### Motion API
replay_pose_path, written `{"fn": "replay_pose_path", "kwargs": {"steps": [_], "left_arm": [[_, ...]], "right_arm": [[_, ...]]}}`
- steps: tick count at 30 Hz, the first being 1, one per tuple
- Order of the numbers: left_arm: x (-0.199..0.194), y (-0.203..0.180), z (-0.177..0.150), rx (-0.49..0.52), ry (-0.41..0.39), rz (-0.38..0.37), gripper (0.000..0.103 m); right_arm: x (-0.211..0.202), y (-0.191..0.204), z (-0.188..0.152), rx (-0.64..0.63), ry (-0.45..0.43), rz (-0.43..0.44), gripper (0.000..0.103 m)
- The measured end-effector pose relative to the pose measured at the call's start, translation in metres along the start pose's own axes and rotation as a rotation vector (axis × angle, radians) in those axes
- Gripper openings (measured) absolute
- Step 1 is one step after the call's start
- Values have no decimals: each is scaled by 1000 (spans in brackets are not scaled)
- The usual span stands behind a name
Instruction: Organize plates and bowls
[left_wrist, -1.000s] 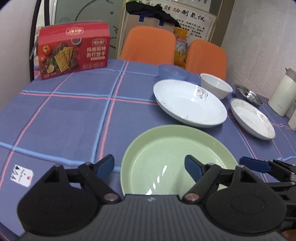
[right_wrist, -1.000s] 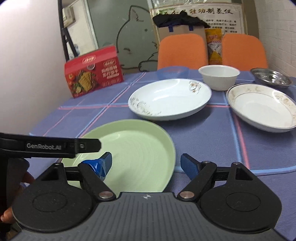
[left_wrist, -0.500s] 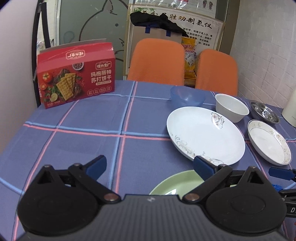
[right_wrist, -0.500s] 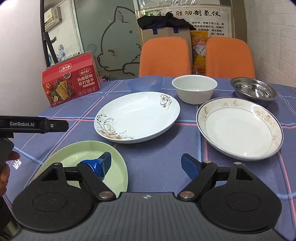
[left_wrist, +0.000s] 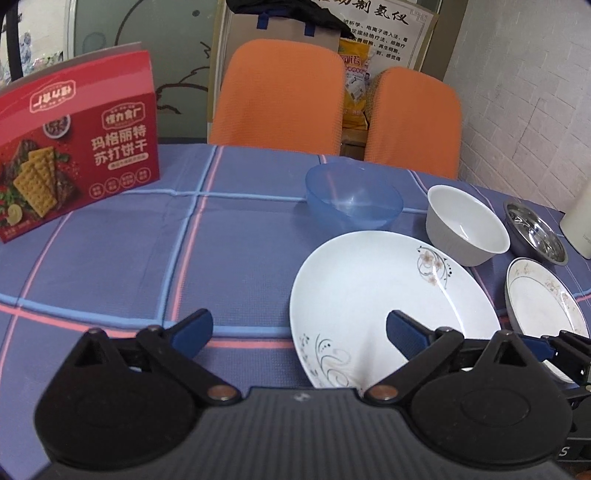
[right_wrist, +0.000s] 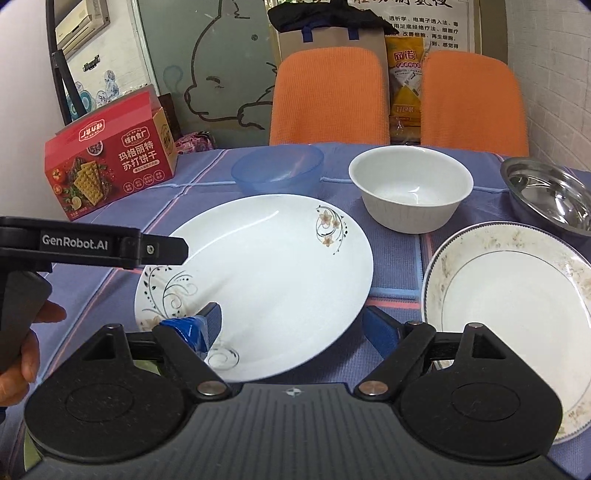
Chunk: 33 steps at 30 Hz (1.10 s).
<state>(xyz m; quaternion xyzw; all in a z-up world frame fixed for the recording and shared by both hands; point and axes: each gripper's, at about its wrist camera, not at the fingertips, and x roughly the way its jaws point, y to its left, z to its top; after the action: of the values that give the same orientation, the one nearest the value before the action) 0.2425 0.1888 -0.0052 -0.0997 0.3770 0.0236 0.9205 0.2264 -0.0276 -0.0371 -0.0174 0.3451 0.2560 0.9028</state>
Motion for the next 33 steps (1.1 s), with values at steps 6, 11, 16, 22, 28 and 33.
{"fn": "replay_pose_path", "kwargs": {"steps": [6,11,16,22,28,33], "left_arm": [[22,-1,5,-9,27,-13,99],[33,-1,3,-16,41,-19,98],[39,-10,-2,40,30,25,98],[41,-14,-4,62,13,67,93],[42,-16,-4,57,9,76,92],[42,-20,-3,74,17,57,88]], "right_arm": [[23,0,9,-8,29,-22,71],[30,3,5,-58,18,-49,73],[31,4,4,-59,-14,-49,75],[32,6,1,-65,-50,-62,77],[32,7,-2,-83,-81,-57,78],[34,8,-1,-77,-73,-59,78]]}}
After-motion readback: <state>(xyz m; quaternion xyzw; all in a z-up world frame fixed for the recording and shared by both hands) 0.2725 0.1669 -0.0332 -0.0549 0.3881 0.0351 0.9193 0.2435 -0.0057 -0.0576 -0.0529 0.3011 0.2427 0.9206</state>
